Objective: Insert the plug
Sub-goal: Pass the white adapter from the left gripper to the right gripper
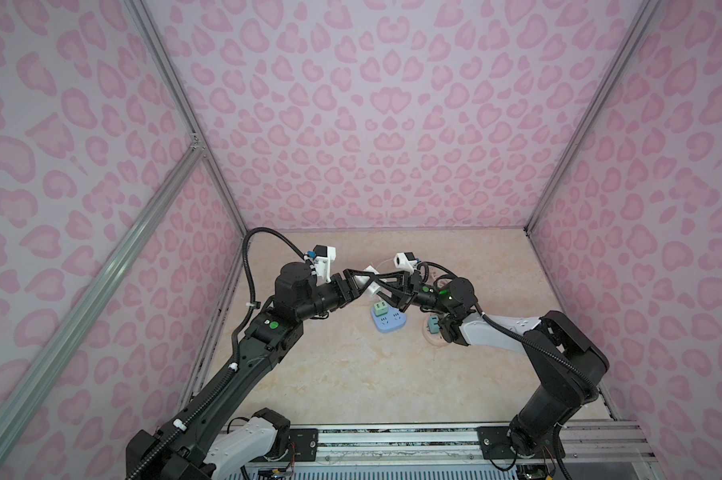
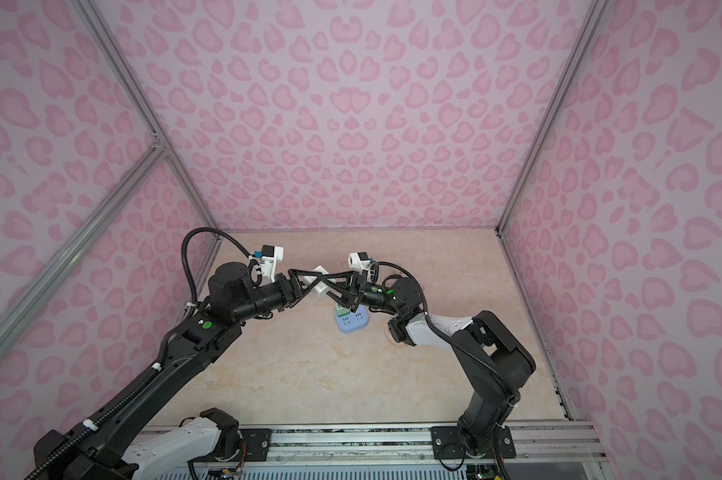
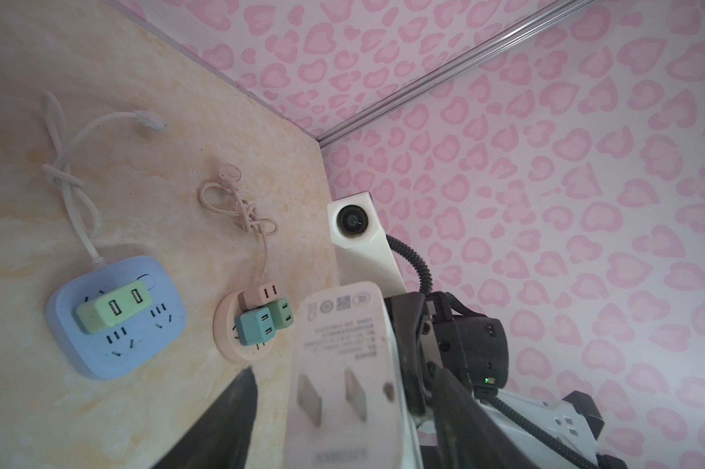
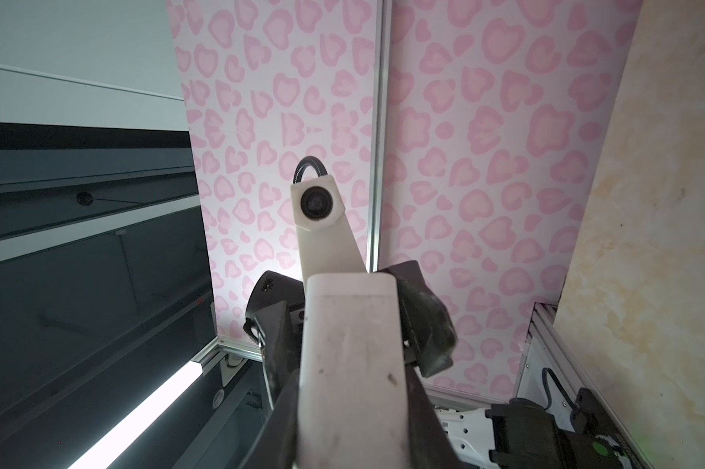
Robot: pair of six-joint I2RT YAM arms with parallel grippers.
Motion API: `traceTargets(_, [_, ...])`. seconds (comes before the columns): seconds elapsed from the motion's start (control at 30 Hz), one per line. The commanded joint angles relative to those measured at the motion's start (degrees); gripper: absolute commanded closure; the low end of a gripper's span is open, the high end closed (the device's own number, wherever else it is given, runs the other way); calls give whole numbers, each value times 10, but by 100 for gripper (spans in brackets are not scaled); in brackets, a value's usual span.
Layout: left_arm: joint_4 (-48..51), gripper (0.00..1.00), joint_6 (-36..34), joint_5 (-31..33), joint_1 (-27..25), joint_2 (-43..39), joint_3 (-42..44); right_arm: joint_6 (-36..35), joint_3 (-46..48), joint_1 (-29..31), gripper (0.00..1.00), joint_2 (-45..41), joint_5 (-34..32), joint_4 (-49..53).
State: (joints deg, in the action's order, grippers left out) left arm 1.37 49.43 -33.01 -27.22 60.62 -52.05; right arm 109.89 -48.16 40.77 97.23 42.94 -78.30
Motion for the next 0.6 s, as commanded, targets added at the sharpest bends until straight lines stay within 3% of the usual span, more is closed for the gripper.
traceTargets(0.0, [-39, 36, 3, -4, 2, 4, -9, -5, -4, 6, 100, 5, 2, -30])
traceTargets(0.27, [-25, 41, 5, 8, 7, -4, -8, -10, 7, 8, 100, 4, -3, -29])
traceTargets(0.57, [-51, 69, 36, -15, 8, 18, -3, -27, 1, 17, 100, 0, -17, -30])
